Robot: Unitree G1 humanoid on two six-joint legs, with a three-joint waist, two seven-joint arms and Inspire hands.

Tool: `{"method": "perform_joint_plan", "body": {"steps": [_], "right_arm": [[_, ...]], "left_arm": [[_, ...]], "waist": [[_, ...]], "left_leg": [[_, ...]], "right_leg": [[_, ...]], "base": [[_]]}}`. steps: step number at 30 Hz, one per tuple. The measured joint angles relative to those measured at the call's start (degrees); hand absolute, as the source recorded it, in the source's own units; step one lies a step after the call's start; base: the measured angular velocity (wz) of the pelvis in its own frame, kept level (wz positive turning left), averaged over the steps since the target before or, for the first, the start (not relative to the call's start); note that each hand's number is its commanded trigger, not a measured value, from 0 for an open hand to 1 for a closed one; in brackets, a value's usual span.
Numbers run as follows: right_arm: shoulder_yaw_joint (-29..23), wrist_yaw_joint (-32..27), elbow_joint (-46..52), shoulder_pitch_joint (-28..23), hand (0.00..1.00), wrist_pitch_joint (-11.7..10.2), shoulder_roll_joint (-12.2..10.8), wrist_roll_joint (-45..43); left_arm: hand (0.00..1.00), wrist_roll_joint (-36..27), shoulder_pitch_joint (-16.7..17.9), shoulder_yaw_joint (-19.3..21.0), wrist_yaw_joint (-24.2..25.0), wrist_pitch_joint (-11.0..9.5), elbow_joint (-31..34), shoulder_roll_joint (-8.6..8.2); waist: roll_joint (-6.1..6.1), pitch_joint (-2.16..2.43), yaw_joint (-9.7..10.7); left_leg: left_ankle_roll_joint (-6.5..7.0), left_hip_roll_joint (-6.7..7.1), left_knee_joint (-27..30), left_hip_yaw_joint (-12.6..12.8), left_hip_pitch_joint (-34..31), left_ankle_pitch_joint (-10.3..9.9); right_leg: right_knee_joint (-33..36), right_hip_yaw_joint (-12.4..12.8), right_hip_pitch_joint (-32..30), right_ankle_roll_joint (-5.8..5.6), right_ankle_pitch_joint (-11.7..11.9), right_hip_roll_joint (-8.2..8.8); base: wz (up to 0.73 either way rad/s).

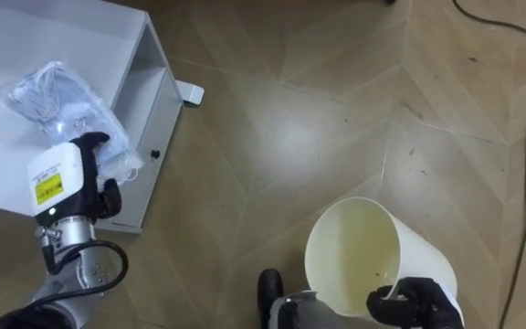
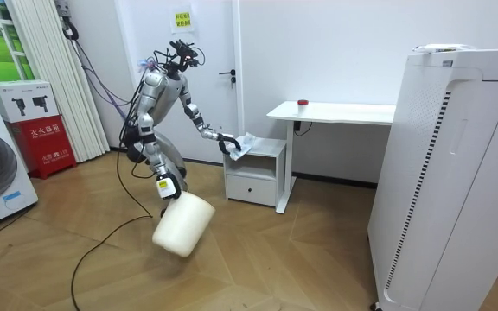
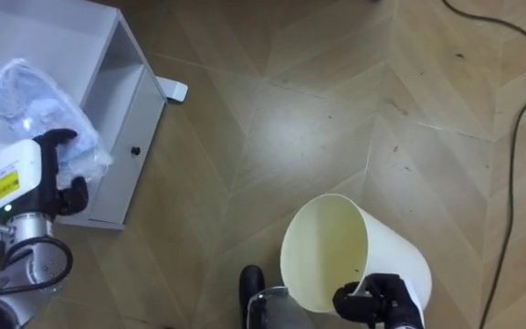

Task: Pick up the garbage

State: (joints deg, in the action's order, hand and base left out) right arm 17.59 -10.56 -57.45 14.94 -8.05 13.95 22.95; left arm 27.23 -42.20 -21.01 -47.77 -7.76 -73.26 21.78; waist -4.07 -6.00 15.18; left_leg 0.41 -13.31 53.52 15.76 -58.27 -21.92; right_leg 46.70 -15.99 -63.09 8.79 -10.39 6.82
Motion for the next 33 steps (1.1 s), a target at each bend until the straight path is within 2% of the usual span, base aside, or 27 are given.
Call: {"method": "perform_joint_plan", "body": {"steps": [6,9,16,21,33], "right_arm": [[0.12,-0.23,-0.1,0.26,1.0,1.34,0.02,-0.18],[0.15,-0.23,-0.17,0.25,1.0,2.72,0.05,-0.19],[0.43,-0.72,-0.01,-0.01,1.0,4.32,-0.04,-0.76],[0.32,-1.66,-0.01,-0.12,1.0,4.37,-0.28,-0.76],[0.46,-2.57,0.14,-0.12,1.0,4.36,-0.22,-0.68]], "left_arm": [[1.0,0.08,-0.02,-0.67,2.92,2.54,-0.97,-0.09],[1.0,1.0,-0.04,-0.7,4.72,3.23,-0.93,-0.28],[1.0,2.5,0.02,-1.17,7.8,5.27,-0.97,-0.46],[1.0,5.04,0.87,-1.11,8.07,5.43,-1.03,-0.53],[1.0,6.4,2.74,-1.24,7.14,5.42,-1.02,-0.58]], "waist": [[-0.06,-0.03,-0.22],[-0.12,-0.06,-0.53],[-0.2,-0.08,-0.7],[-0.21,-0.07,-0.97],[-0.3,0.03,-1.66]], "left_leg": [[0.28,-0.03,0.05,-0.02,0.06,0.17],[0.27,-0.04,0.05,-0.05,0.1,0.18],[0.1,-0.05,0.05,0.01,0.38,0.17],[-0.23,-0.06,0.02,0.05,0.45,0.21],[-0.32,0.01,0.04,0.02,0.54,0.3]], "right_leg": [[0.01,0.0,0.01,0.0,0.02,0.0],[0.05,0.0,0.02,0.01,0.02,0.0],[0.13,0.05,0.21,0.18,0.12,0.0],[0.14,0.04,0.26,0.34,0.23,0.0],[0.15,0.06,0.32,0.45,0.33,-0.05]], "base": [[0.0],[0.0],[0.0],[0.0],[0.0]]}}
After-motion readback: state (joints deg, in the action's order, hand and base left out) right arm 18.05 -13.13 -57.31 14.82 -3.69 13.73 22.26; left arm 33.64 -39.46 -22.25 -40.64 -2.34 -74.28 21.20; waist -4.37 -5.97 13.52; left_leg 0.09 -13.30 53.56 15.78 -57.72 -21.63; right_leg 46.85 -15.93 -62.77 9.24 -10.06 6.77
